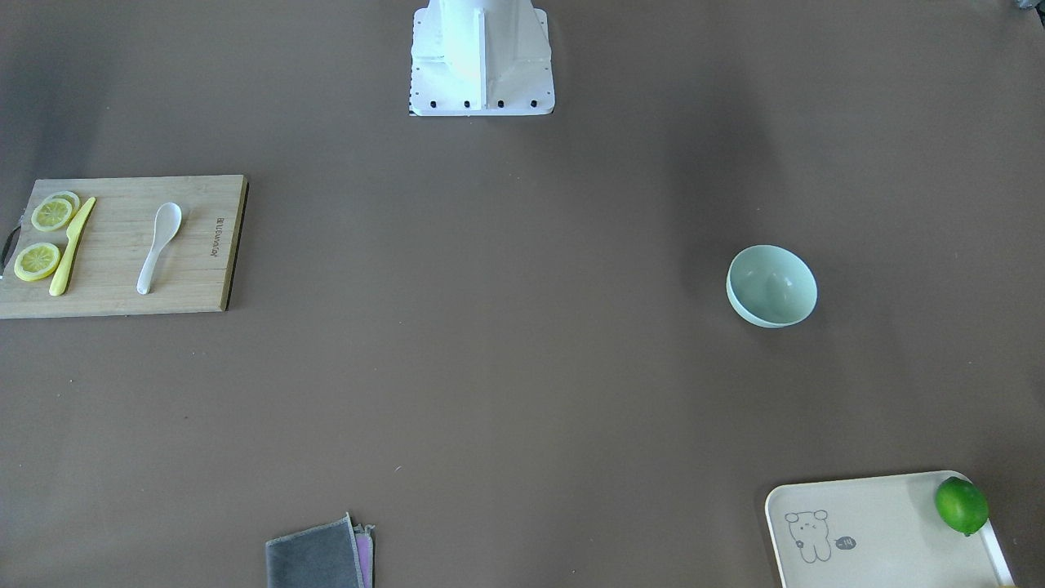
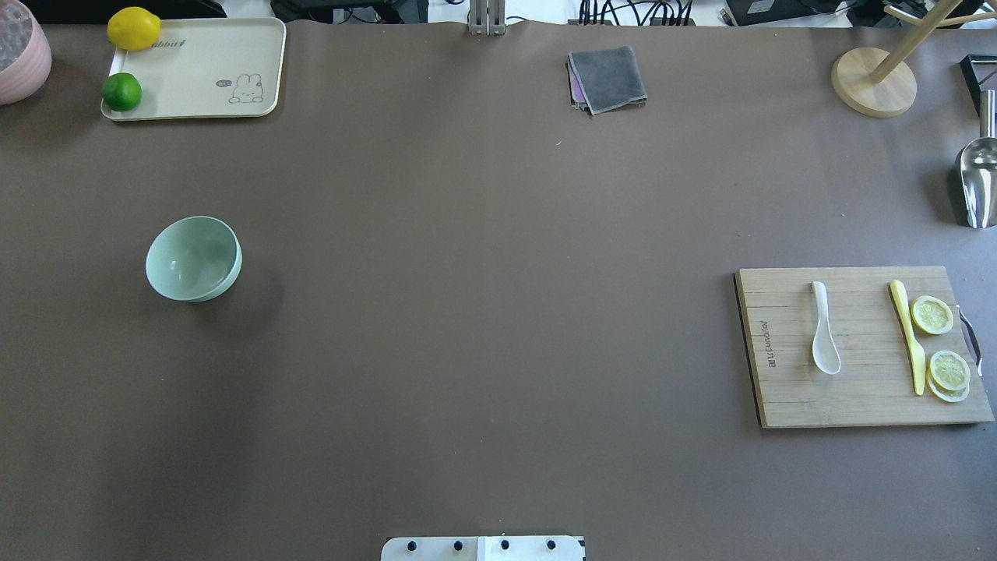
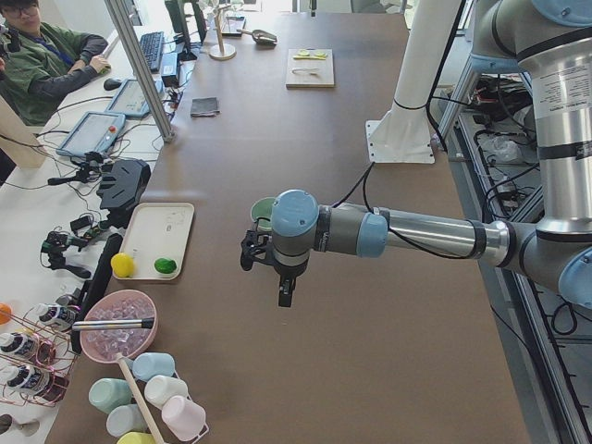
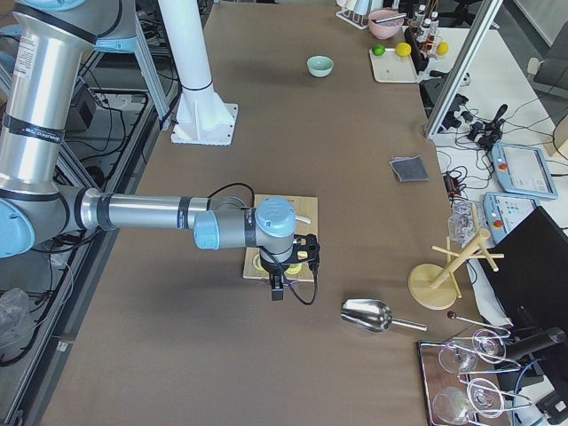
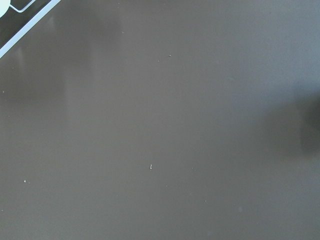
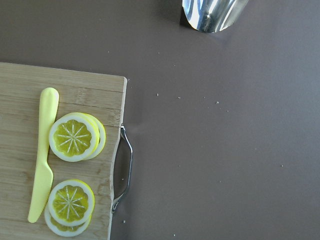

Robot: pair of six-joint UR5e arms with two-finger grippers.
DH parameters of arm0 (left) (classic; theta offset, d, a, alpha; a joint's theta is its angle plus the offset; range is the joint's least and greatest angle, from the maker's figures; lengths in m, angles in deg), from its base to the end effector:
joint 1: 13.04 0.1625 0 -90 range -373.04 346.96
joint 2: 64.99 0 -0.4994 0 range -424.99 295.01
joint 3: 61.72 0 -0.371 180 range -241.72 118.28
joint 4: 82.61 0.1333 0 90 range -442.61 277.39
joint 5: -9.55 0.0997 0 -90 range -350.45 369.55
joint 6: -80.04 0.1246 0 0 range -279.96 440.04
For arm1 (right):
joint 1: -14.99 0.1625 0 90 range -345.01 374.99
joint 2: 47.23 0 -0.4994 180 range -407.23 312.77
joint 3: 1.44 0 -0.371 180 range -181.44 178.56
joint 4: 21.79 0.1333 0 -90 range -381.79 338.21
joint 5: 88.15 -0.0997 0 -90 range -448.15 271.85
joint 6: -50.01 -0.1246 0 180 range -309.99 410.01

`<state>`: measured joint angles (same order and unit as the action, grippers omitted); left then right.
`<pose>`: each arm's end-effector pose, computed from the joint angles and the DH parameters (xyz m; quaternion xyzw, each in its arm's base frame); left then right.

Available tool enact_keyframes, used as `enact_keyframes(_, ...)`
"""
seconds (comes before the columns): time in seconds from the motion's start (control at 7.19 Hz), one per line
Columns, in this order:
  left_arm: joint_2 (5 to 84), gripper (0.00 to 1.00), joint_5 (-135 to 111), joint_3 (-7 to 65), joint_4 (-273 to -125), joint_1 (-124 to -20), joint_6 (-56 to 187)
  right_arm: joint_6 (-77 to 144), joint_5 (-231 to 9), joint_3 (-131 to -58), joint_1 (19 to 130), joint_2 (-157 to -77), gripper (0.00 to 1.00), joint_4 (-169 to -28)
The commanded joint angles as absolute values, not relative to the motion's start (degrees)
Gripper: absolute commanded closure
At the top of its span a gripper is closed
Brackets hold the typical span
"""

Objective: Place spoon in bowl

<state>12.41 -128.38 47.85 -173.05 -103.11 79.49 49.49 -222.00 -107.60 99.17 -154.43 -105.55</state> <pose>-0.0413 -0.3689 0.6748 0.0574 0.4056 0.0213 0.9120 0.0132 -0.3338 0.7267 0.0214 -0.3748 -0.0598 0.9249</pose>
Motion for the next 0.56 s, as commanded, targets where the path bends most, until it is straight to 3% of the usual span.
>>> enact_keyframes(0.0,12.35,0.01,-128.26,48.32,-173.31,-103.30,79.69,49.49,-222.27,-107.97,99.19,-154.46,0.00,-105.64)
enact_keyframes(0.42,11.74,0.01,-128.35,48.41,-173.31,-103.30,79.69,49.40,-222.36,-107.44,99.10,-154.72,0.00,-99.44)
